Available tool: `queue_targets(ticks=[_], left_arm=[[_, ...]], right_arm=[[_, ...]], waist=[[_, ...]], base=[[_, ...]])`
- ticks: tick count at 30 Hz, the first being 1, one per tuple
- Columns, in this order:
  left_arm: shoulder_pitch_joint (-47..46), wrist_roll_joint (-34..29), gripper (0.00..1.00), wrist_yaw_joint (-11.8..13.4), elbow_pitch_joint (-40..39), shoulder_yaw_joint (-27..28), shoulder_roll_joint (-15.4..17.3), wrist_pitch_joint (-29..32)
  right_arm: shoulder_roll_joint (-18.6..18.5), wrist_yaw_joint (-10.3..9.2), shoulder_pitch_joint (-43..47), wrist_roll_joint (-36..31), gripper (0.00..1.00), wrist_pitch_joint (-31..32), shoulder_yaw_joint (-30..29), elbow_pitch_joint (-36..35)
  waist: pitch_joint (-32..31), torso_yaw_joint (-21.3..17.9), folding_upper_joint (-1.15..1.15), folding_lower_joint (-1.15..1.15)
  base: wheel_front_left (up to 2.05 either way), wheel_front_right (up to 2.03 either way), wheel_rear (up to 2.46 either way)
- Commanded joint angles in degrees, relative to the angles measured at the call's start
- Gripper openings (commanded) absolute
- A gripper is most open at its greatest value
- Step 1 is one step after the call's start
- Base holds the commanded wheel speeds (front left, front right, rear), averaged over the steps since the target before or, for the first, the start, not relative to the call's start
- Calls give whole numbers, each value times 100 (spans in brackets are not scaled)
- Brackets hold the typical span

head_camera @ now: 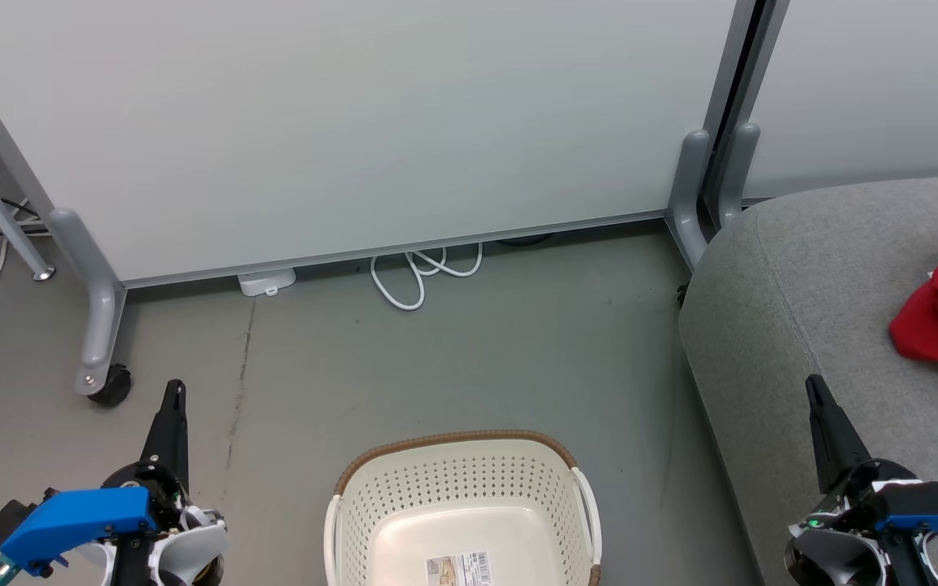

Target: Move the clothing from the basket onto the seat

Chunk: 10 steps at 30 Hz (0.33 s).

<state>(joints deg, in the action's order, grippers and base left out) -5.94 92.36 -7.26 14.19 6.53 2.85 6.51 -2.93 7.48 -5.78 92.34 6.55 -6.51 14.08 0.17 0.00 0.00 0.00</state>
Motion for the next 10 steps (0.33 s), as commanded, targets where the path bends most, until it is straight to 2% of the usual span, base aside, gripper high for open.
queue_targets(ticks=[1, 10], left_arm=[[-55, 11, 0, -34, -24, 13, 5, 26], [-55, 11, 0, -33, -25, 12, 5, 26]], right_arm=[[10, 2, -79, 14, 0, 19, -9, -16], [10, 2, -79, 14, 0, 19, -8, -16]], waist=[[0, 0, 0, 0], [0, 0, 0, 0]], base=[[0, 0, 0], [0, 0, 0]])
